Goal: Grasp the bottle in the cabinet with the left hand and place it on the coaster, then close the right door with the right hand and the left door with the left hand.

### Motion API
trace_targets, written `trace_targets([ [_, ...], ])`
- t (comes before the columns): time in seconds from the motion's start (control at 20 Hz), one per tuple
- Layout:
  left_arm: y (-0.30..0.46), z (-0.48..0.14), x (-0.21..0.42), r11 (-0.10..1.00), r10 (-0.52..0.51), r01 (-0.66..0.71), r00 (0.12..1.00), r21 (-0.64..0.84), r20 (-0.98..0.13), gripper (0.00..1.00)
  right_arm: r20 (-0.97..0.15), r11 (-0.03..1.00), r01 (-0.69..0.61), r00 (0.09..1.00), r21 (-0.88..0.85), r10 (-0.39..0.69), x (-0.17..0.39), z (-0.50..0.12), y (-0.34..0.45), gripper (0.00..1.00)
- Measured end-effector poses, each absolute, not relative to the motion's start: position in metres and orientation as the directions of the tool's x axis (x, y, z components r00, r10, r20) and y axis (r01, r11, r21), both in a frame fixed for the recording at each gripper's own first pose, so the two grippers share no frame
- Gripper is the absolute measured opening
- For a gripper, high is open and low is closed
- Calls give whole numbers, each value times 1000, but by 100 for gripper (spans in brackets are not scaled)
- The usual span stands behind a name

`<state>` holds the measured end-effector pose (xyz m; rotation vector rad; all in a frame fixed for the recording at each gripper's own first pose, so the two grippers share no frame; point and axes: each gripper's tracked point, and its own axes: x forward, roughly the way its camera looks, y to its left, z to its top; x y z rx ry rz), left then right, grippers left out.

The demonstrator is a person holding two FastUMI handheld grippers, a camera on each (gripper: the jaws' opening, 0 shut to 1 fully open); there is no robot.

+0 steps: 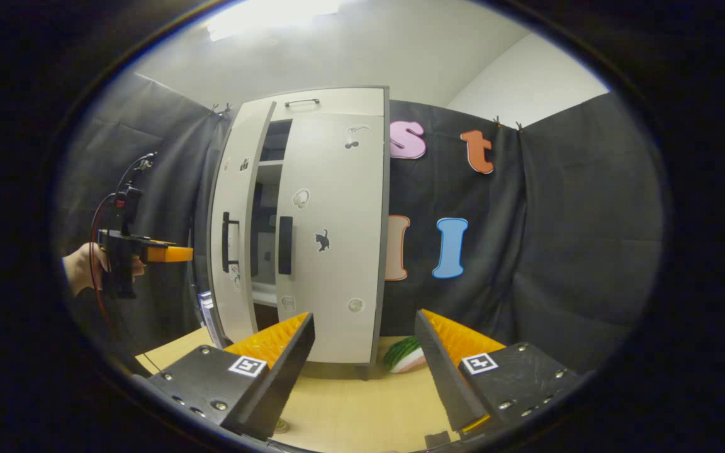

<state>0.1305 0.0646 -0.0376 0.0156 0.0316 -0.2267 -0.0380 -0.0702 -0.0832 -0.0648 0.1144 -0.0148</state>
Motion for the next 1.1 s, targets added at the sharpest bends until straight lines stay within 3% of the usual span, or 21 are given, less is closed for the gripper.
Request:
trace_targets([
  [0.05, 66, -38, 126, 975, -221, 221, 975, 10, -33, 89, -114, 998, 10, 993, -65, -18, -38, -82, -68, 97],
  [0.15, 69, -35, 118, 977, -214, 214, 976, 3, -26, 94, -110, 998, 5, 994, -60, -11, -39, -79, -63, 97],
  [1.1, 72, 13, 20, 996, -87, 89, 993, -31, 77, 93, -50, 1000, -8, 999, -13, 7, -29, -31, -10, 97],
])
